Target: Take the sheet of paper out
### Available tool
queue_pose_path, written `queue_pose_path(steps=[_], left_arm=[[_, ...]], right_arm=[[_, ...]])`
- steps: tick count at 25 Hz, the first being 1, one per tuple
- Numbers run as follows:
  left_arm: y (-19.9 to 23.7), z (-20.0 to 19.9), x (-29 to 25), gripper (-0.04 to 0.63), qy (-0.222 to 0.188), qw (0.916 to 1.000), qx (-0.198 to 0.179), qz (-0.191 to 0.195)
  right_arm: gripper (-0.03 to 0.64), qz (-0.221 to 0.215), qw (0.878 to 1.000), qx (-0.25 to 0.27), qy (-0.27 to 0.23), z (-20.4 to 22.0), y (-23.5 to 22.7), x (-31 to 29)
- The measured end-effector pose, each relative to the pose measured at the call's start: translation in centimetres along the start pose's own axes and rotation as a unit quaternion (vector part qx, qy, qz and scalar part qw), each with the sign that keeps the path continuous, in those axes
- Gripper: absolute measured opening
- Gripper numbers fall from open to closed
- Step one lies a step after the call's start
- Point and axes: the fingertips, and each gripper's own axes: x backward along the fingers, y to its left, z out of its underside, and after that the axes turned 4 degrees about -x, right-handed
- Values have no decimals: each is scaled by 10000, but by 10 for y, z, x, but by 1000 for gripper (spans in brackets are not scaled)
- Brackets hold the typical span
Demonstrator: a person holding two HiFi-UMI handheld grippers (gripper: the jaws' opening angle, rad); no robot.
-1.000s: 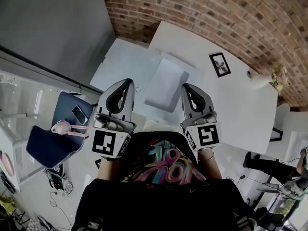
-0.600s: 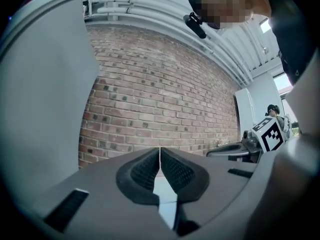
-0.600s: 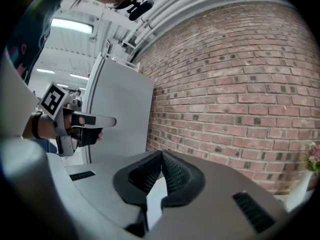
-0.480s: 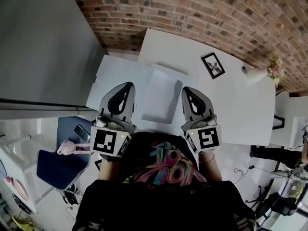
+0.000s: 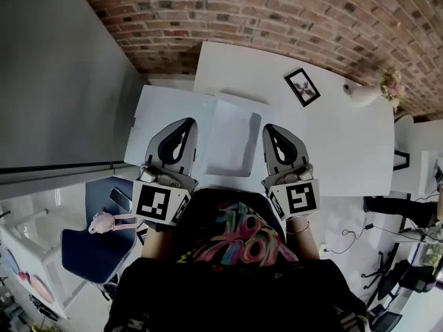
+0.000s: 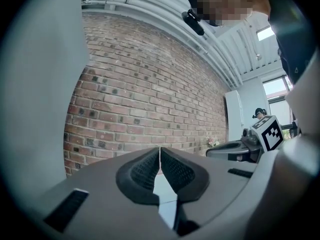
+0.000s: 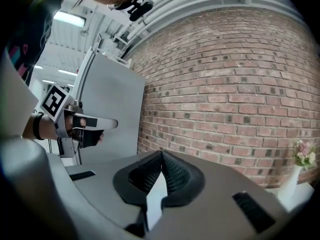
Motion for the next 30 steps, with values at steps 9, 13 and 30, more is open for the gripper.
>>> queue_pose_path(steps=[9, 13, 30], left_arm=[[-4, 23, -5, 29, 231, 9993, 243, 157], [-10, 38, -12, 29, 387, 9978, 370, 401], [-30, 139, -38, 143, 1490, 9708, 1456, 1190]], right_arm=[[15, 65, 9999, -12, 139, 12, -6, 2], [15, 91, 9996, -133, 252, 22, -12, 3], [15, 10, 9972, -382, 647, 70, -25, -9]])
